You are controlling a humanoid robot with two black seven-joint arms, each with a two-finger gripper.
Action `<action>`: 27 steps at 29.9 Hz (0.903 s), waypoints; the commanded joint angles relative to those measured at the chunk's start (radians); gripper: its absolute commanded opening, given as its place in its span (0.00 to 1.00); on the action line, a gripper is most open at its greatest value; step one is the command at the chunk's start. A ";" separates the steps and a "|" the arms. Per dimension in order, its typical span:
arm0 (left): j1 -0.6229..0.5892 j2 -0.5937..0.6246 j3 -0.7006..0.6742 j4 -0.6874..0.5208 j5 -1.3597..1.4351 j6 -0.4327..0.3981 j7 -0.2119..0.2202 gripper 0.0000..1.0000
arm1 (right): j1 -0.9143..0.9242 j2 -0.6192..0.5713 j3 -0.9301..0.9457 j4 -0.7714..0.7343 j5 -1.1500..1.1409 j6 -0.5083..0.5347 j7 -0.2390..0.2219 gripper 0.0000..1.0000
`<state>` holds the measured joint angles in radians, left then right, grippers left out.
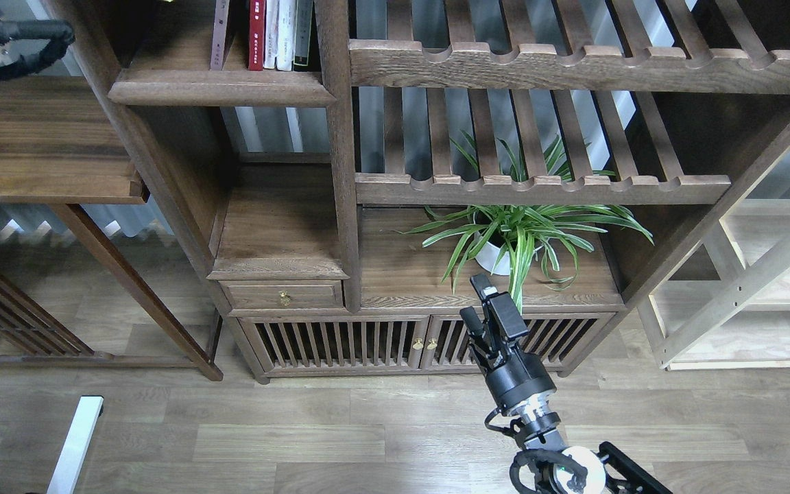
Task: Organize books on shelf
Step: 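Push the white book onto the upper shelf with the left gripper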
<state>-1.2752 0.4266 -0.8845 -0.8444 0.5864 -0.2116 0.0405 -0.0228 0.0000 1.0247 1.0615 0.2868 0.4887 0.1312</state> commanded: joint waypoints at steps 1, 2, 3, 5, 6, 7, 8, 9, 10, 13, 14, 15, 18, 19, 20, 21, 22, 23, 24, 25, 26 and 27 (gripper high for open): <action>0.000 -0.008 0.021 0.034 -0.002 0.001 -0.050 0.00 | -0.012 0.000 0.001 0.000 0.000 0.000 0.001 1.00; 0.000 -0.011 0.024 0.050 -0.003 0.001 -0.057 0.00 | -0.016 0.000 0.002 0.000 0.000 0.000 0.001 1.00; 0.000 -0.014 0.025 0.060 -0.005 0.001 -0.070 0.00 | -0.017 0.000 0.002 0.000 0.000 0.000 0.001 1.00; -0.001 -0.025 0.029 0.091 -0.008 0.001 -0.097 0.00 | -0.025 0.000 0.002 0.000 0.002 0.000 0.002 1.00; -0.001 -0.031 0.029 0.106 -0.010 0.001 -0.111 0.00 | -0.026 0.000 0.002 0.000 0.002 0.000 0.002 1.00; -0.001 -0.040 0.030 0.122 -0.011 0.000 -0.125 0.00 | -0.031 0.000 0.008 0.000 0.003 0.000 0.002 1.00; 0.000 -0.045 0.033 0.131 -0.011 0.000 -0.132 0.01 | -0.034 0.000 0.015 0.000 0.005 0.000 0.002 1.00; 0.000 -0.051 0.035 0.140 -0.011 0.000 -0.142 0.01 | -0.040 0.000 0.020 0.002 0.008 0.000 0.002 1.00; 0.002 -0.052 0.039 0.146 -0.011 0.000 -0.148 0.01 | -0.043 0.000 0.021 0.000 0.009 0.000 0.002 1.00; 0.008 -0.069 0.053 0.176 -0.020 -0.002 -0.183 0.01 | -0.046 0.000 0.028 0.000 0.012 0.000 0.002 1.00; 0.008 -0.075 0.059 0.189 -0.028 -0.002 -0.201 0.01 | -0.049 0.000 0.028 0.002 0.015 0.000 0.002 1.00; 0.008 -0.078 0.071 0.200 -0.034 -0.003 -0.215 0.01 | -0.051 0.000 0.028 0.002 0.015 0.000 0.002 1.00; 0.016 -0.083 0.113 0.222 -0.051 -0.054 -0.270 0.01 | -0.055 0.000 0.028 0.002 0.017 0.000 0.002 1.00; 0.020 -0.083 0.133 0.228 -0.051 -0.070 -0.281 0.01 | -0.059 0.000 0.029 0.000 0.017 0.000 0.002 1.00; 0.020 -0.080 0.156 0.232 -0.053 -0.084 -0.287 0.01 | -0.060 0.000 0.029 0.002 0.018 0.000 0.004 1.00; 0.025 -0.077 0.171 0.231 -0.053 -0.091 -0.287 0.01 | -0.062 0.000 0.029 0.000 0.018 0.000 0.004 1.00; 0.028 -0.077 0.182 0.231 -0.053 -0.094 -0.289 0.01 | -0.066 0.000 0.029 0.002 0.022 0.000 0.004 1.00; 0.033 -0.077 0.185 0.231 -0.054 -0.097 -0.289 0.01 | -0.071 0.000 0.029 0.002 0.025 0.000 0.002 1.00; 0.034 -0.077 0.188 0.232 -0.053 -0.101 -0.289 0.01 | -0.074 0.000 0.029 0.000 0.025 0.000 0.002 1.00; 0.036 -0.075 0.188 0.234 -0.053 -0.109 -0.289 0.01 | -0.078 0.000 0.031 0.000 0.026 0.000 0.002 1.00; 0.037 -0.075 0.188 0.235 -0.053 -0.112 -0.289 0.01 | -0.080 0.000 0.032 0.000 0.031 0.000 0.002 1.00; 0.037 -0.075 0.188 0.240 -0.053 -0.114 -0.291 0.01 | -0.083 0.000 0.037 0.000 0.035 0.000 0.002 1.00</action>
<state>-1.2412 0.3504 -0.6993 -0.6114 0.5337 -0.3152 -0.2481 -0.0979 0.0000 1.0550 1.0628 0.3131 0.4887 0.1344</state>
